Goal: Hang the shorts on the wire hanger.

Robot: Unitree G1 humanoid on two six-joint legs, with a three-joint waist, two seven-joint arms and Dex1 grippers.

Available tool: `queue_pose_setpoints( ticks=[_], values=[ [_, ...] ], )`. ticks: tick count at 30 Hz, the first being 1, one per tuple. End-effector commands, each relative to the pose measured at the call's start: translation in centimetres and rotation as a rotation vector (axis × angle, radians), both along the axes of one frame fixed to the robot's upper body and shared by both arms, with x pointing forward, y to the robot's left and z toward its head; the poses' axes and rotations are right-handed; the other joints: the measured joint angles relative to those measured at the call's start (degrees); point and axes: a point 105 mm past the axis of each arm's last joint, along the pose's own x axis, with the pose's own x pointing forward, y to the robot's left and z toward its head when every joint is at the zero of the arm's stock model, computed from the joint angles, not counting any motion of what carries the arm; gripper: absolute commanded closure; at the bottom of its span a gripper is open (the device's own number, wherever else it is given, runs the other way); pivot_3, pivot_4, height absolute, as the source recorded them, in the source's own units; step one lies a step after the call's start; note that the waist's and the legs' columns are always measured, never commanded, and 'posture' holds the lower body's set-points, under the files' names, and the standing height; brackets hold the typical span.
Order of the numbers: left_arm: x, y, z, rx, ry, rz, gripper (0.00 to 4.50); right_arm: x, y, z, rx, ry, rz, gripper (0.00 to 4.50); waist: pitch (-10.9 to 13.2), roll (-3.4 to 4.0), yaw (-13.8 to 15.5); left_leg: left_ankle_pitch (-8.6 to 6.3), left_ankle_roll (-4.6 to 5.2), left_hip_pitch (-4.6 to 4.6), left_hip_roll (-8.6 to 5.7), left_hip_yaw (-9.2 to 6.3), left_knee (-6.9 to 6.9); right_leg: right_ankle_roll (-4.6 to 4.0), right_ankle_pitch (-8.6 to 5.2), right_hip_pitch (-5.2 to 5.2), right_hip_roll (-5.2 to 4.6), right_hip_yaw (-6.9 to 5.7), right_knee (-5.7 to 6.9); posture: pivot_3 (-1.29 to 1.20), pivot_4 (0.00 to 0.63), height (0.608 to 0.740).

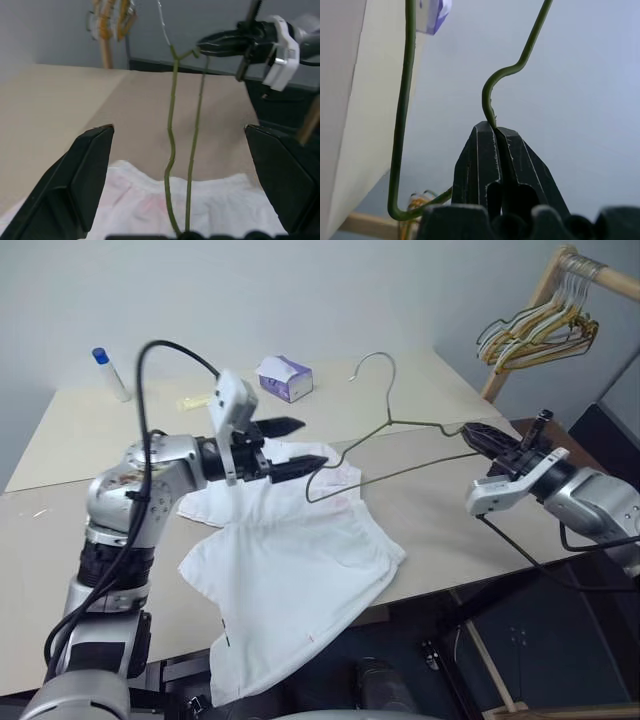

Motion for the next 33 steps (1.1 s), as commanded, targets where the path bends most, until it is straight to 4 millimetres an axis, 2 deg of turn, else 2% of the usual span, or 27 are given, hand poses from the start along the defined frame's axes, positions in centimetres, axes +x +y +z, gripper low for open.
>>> queue_pose_setpoints(
  ticks=[1,6,9,13,17,28,33],
  values=[
    [0.3,-0.7,0.2,0.056,-0.018,-0.041,0.0,0.1,0.8,2.0,-0.002,-0.08,0.047,4.47,0.0,0.0,-0.3,0.0,0.0,0.0,0.0,-0.01,0.0,0.0,0.0,0.0,0.0,0.0,0.0,-0.13,0.0,0.74],
    [1.3,-1.1,-1.9,0.131,0.034,-0.012,0.0,-0.2,1.3,3.4,0.02,-0.131,0.063,4.47,0.0,0.0,-0.7,-0.03,0.05,0.01,0.01,0.0,0.0,0.01,0.02,0.0,-0.03,0.06,0.0,-0.14,0.0,0.74],
    [1.2,-1.2,-3.4,0.151,0.086,-0.018,0.0,-0.4,1.5,4.1,0.047,-0.155,0.065,4.47,0.0,0.0,-1.1,-0.04,0.08,0.0,0.02,0.0,0.0,-0.05,0.07,-0.01,-0.06,0.08,0.01,-0.15,0.0,0.74],
    [0.6,-1.5,-4.2,0.16,0.096,-0.051,0.0,-0.6,1.7,4.9,0.064,-0.177,0.061,4.47,0.0,0.0,-2.0,-0.06,0.11,0.01,0.02,0.0,0.0,-0.1,0.13,0.0,-0.08,0.13,0.01,-0.16,0.0,0.74],
    [0.5,-1.8,-4.6,0.158,0.089,-0.055,0.85,-0.7,2.1,5.5,0.08,-0.181,0.064,4.5,0.0,0.0,-2.2,-0.08,0.15,0.02,0.01,0.04,0.02,-0.07,0.15,0.0,-0.1,0.19,0.02,-0.16,0.0,0.74],
    [0.7,-1.3,-4.0,0.134,0.07,-0.031,4.48,-0.9,2.5,5.3,0.082,-0.165,0.083,4.5,0.0,0.0,-2.7,-0.15,0.26,0.01,-0.01,0.05,0.12,-0.05,0.22,0.0,-0.14,0.24,0.06,-0.15,0.0,0.74],
    [0.5,-1.1,-3.8,0.136,0.046,-0.033,4.48,-1.1,2.7,5.0,0.078,-0.143,0.11,4.5,0.0,0.0,-3.1,-0.15,0.28,0.01,-0.02,0.06,0.12,-0.05,0.23,0.0,-0.16,0.27,0.06,-0.14,0.0,0.74]
  ],
)
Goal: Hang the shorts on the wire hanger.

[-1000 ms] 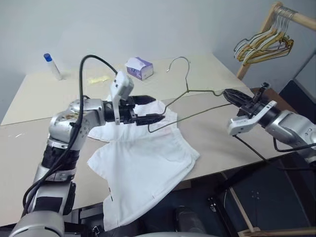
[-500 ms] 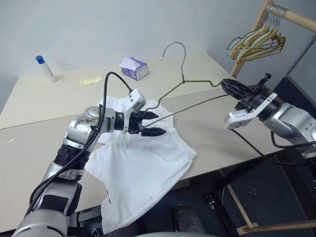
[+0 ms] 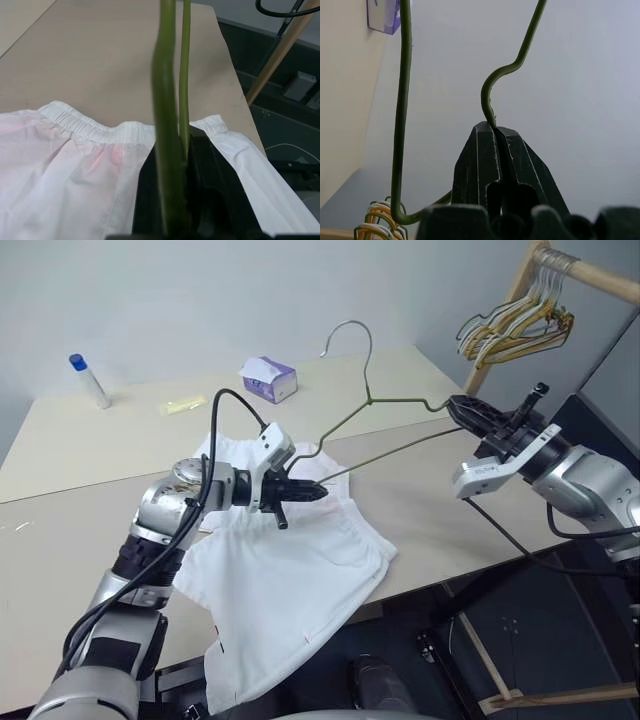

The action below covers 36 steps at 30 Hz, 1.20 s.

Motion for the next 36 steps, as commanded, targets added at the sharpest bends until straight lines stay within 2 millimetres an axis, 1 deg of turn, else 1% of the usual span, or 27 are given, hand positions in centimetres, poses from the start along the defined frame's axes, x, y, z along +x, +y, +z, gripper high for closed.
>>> queue_pose_setpoints(
  ticks=[1,2,3,4,7,10,12,13,14,15,16,18,19,21,23,27,31,33,34,36],
  values=[
    [-0.2,-0.1,1.7,-0.022,-0.086,-0.021,4.48,-0.9,0.6,2.0,0.046,-0.039,0.067,4.5,0.0,0.0,-0.2,0.0,0.0,0.0,0.0,0.0,0.0,0.0,0.0,0.0,0.0,0.0,0.0,-0.14,0.0,0.74],
    [-0.2,0.0,1.7,-0.018,-0.097,-0.018,4.5,-1.1,0.7,1.9,0.077,-0.011,0.082,3.98,0.0,0.0,-0.2,0.0,0.0,0.0,0.0,0.0,0.0,0.0,0.0,0.0,0.0,0.01,0.0,-0.14,0.0,0.74],
    [-0.1,0.2,1.6,-0.01,-0.103,-0.009,4.5,-1.3,0.9,1.7,0.085,0.022,0.096,3.79,0.0,0.0,-0.2,0.0,0.0,0.0,0.0,0.0,0.0,0.01,0.01,0.0,0.0,0.01,0.0,-0.14,0.0,0.74],
    [0.1,0.4,1.5,0.0,-0.108,0.003,4.5,-1.6,1.0,1.5,0.088,0.058,0.112,3.49,0.0,-0.01,-0.2,-0.01,0.01,0.01,0.0,0.0,0.0,0.0,0.02,0.02,0.0,0.01,-0.01,-0.14,0.0,0.74],
    [0.6,1.5,1.3,0.049,-0.144,0.043,4.5,-2.5,1.0,1.1,0.111,0.166,0.148,2.45,0.0,-0.01,-0.3,-0.03,0.05,0.02,0.0,-0.01,0.0,-0.01,0.03,0.05,0.0,0.01,-0.02,-0.14,0.0,0.74],
    [1.1,2.6,0.8,0.138,-0.237,0.073,4.5,-3.3,0.8,0.8,0.165,0.289,0.156,1.43,0.0,0.0,-0.3,-0.07,0.12,0.03,0.0,-0.01,0.0,-0.01,0.05,0.06,-0.03,0.0,-0.02,-0.13,0.0,0.74],
    [1.3,3.5,0.4,0.221,-0.368,0.066,4.5,-4.3,0.7,0.2,0.25,0.465,0.165,0.77,0.0,-0.01,-0.2,-0.11,0.19,0.06,0.0,-0.01,0.0,0.0,0.06,0.11,-0.04,0.0,-0.03,-0.12,0.0,0.74],
    [1.3,4.2,-0.1,0.307,-0.476,0.034,4.5,-4.7,0.7,0.1,0.334,0.595,0.155,0.48,0.0,-0.01,-0.1,-0.24,0.41,0.06,0.01,-0.01,0.0,0.0,0.08,0.12,-0.05,-0.02,-0.04,-0.12,0.0,0.74],
    [1.1,4.6,-0.5,0.367,-0.55,-0.006,4.5,-5.2,0.8,-0.3,0.373,0.717,0.155,0.16,0.0,0.0,0.0,-0.3,0.51,0.08,0.02,-0.02,0.0,-0.02,0.09,0.13,-0.05,-0.05,-0.05,-0.12,0.0,0.74],
    [0.9,4.8,-0.8,0.397,-0.584,-0.046,4.5,-5.5,0.9,-0.5,0.416,0.819,0.149,0.04,0.0,0.0,0.1,-0.31,0.53,0.1,0.04,-0.02,0.0,-0.03,0.1,0.13,-0.06,-0.04,-0.07,-0.11,0.0,0.74],
    [0.7,4.9,-0.8,0.389,-0.582,-0.072,4.5,-5.9,0.9,-0.7,0.454,0.947,0.138,0.04,0.0,0.02,0.1,-0.32,0.54,0.11,0.04,-0.01,0.0,-0.06,0.11,0.13,-0.07,-0.04,-0.04,-0.11,0.0,0.74],
    [0.5,4.6,-0.3,0.343,-0.561,-0.094,4.5,-6.6,1.1,-1.1,0.459,1.119,0.13,0.04,-0.1,0.03,0.8,-0.4,0.68,0.11,0.04,0.0,0.06,-0.08,0.17,0.14,-0.16,-0.12,-0.02,-0.1,0.0,0.74],
    [0.4,4.5,-0.1,0.332,-0.559,-0.106,4.5,-6.6,1.1,-1.3,0.45,1.171,0.116,0.04,-0.1,0.06,1.2,-0.44,0.74,0.06,0.07,-0.01,0.22,-0.06,0.22,0.14,-0.15,-0.17,-0.01,-0.1,0.0,0.74],
    [0.2,4.2,0.2,0.328,-0.571,-0.128,4.5,-6.0,1.3,-1.5,0.474,1.262,0.065,0.04,-0.1,0.07,1.8,-0.51,0.84,-0.02,0.13,-0.03,0.5,-0.02,0.24,0.17,-0.15,-0.3,0.02,-0.1,0.0,0.74],
    [-0.1,3.8,0.3,0.326,-0.578,-0.144,4.5,-5.4,1.7,-1.9,0.441,1.288,0.026,0.04,-0.1,0.07,2.5,-0.51,0.85,-0.07,0.1,-0.01,0.63,-0.02,0.33,0.14,-0.19,-0.28,0.01,-0.09,0.0,0.74],
    [-1.1,3.1,0.4,0.305,-0.576,-0.192,4.5,-4.1,1.9,-3.9,0.357,1.349,-0.124,0.04,-0.3,0.13,3.2,-0.51,0.84,-0.1,0.1,-0.01,0.68,-0.02,0.34,0.11,-0.18,-0.31,0.04,-0.08,0.0,0.74],
    [-1.5,2.8,0.5,0.291,-0.579,-0.204,4.5,-3.4,2.1,-5.1,0.313,1.396,-0.194,0.04,-0.5,0.35,4.3,-0.5,0.83,-0.54,0.08,0.02,0.75,-0.02,0.34,-0.27,-0.16,-0.36,0.05,-0.07,0.0,0.74],
    [-1.5,2.7,0.5,0.29,-0.58,-0.201,4.5,-2.8,2.3,-5.6,0.318,1.409,-0.223,0.43,-0.6,0.48,4.5,-0.3,0.5,-1.1,0.04,0.03,1.03,-0.01,0.38,-0.76,-0.12,-0.36,0.15,-0.07,0.0,0.74],
    [-1.5,2.7,0.5,0.292,-0.582,-0.201,4.5,-2.7,2.5,-5.7,0.318,1.419,-0.227,0.64,-0.6,0.48,4.6,-0.25,0.43,-1.13,0.0,0.03,1.08,0.0,0.39,-0.75,-0.09,-0.38,0.14,-0.07,0.0,0.74],
    [-1.5,2.7,0.4,0.295,-0.583,-0.204,4.5,-2.6,2.8,-5.7,0.306,1.425,-0.224,1.27,-0.6,0.48,4.8,-0.27,0.46,-1.17,-0.02,0.03,1.09,0.0,0.39,-0.74,-0.06,-0.43,0.09,-0.06,0.0,0.74]
  ],
)
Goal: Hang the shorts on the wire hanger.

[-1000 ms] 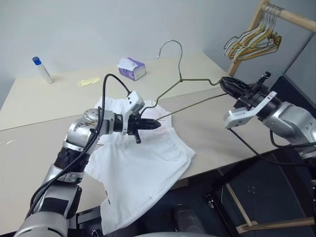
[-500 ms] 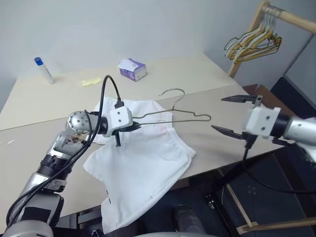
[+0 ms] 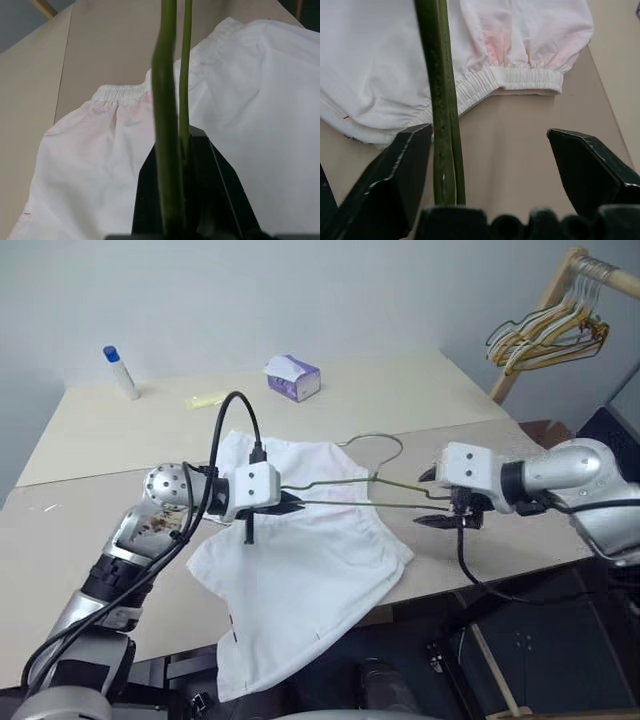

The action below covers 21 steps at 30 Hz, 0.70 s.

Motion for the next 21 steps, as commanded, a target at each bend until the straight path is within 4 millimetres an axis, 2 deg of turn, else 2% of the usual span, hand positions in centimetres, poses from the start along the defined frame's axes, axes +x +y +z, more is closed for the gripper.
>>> queue_pose_setpoints(
  ticks=[1,3,5,8,21],
  values=[
    [-0.2,-0.2,1.3,-0.018,-0.05,-0.014,4.5,0.3,0.4,1.1,-0.017,-0.026,0.008,1.64,0.0,0.0,0.2,-0.01,0.02,0.0,0.0,0.0,0.0,0.0,0.0,0.01,0.01,-0.01,-0.02,-0.06,0.0,0.74],
    [-0.2,-0.1,1.2,-0.006,-0.057,-0.016,4.5,0.1,0.7,1.4,-0.019,-0.033,0.018,2.28,0.0,0.0,0.5,-0.18,0.31,-0.01,0.01,-0.01,0.0,0.01,0.0,0.01,0.0,-0.02,-0.02,-0.06,0.0,0.74],
    [-0.2,0.0,1.1,0.004,-0.06,-0.014,4.5,-0.3,0.8,1.6,-0.024,-0.038,0.036,2.73,0.0,0.01,0.8,-0.19,0.33,0.0,0.02,-0.01,0.01,0.02,0.0,0.02,-0.01,-0.01,-0.02,-0.06,0.0,0.74],
    [-0.2,-0.1,0.9,0.012,-0.061,-0.018,4.5,-0.8,1.1,1.8,-0.028,-0.042,0.056,3.63,0.0,0.01,1.1,-0.2,0.33,0.0,0.02,-0.02,0.03,0.02,0.01,0.03,-0.01,-0.02,-0.02,-0.06,0.0,0.74],
    [-0.1,-0.2,1.0,0.008,-0.053,-0.036,4.5,-1.4,0.6,1.4,0.024,-0.012,-0.003,3.72,-0.1,-0.01,1.0,-0.2,0.34,0.0,0.02,-0.03,0.06,0.02,0.02,0.06,0.02,-0.08,-0.01,-0.08,0.0,0.74]
  ],
)
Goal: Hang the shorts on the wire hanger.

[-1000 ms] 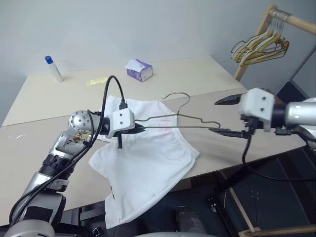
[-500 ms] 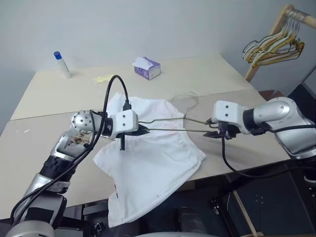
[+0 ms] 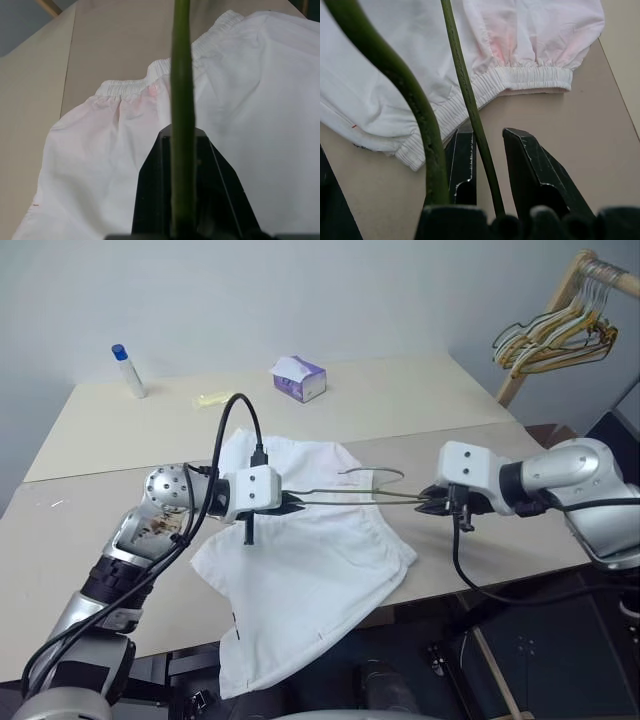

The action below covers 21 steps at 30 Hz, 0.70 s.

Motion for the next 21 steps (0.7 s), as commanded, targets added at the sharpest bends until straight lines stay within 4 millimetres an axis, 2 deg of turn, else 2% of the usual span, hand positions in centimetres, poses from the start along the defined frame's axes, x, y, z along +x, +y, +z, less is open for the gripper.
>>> queue_pose_setpoints(
  ticks=[1,11,12,17,21],
  values=[
    [0.1,-0.2,1.0,-0.015,-0.024,-0.015,4.5,-0.3,0.6,1.6,0.013,-0.085,0.029,3.72,0.0,0.0,0.0,0.0,0.0,0.0,0.0,0.0,0.01,0.0,0.0,0.0,0.0,0.0,0.0,-0.08,0.0,0.74],
    [0.2,-0.5,0.9,-0.033,-0.001,-0.008,4.5,-0.5,0.8,2.0,0.03,-0.113,0.011,0.26,0.0,0.02,-0.2,-0.05,0.08,-0.01,0.03,-0.01,0.22,0.01,0.02,0.03,0.02,0.0,0.06,-0.09,0.0,0.74],
    [0.2,-0.5,0.8,-0.031,0.0,-0.008,4.5,-0.5,0.8,2.0,0.03,-0.111,0.01,0.02,0.0,0.02,-0.2,-0.05,0.09,-0.01,0.03,-0.01,0.23,0.01,0.02,0.04,0.02,0.0,0.06,-0.09,0.0,0.74],
    [0.5,-0.2,0.7,-0.021,-0.006,0.014,4.5,-1.5,1.0,3.3,0.049,-0.112,0.015,0.02,0.0,0.02,-0.1,-0.07,0.11,-0.02,0.04,-0.02,0.24,0.01,0.03,0.03,0.02,0.0,0.06,-0.09,0.0,0.74],
    [0.5,-0.3,0.7,-0.023,-0.004,0.015,4.5,-2.0,0.6,3.0,0.028,-0.082,0.001,0.02,0.0,0.02,-0.1,-0.09,0.14,-0.02,0.04,-0.02,0.25,0.0,0.04,0.04,0.02,-0.01,0.05,-0.09,0.0,0.74]
  ],
)
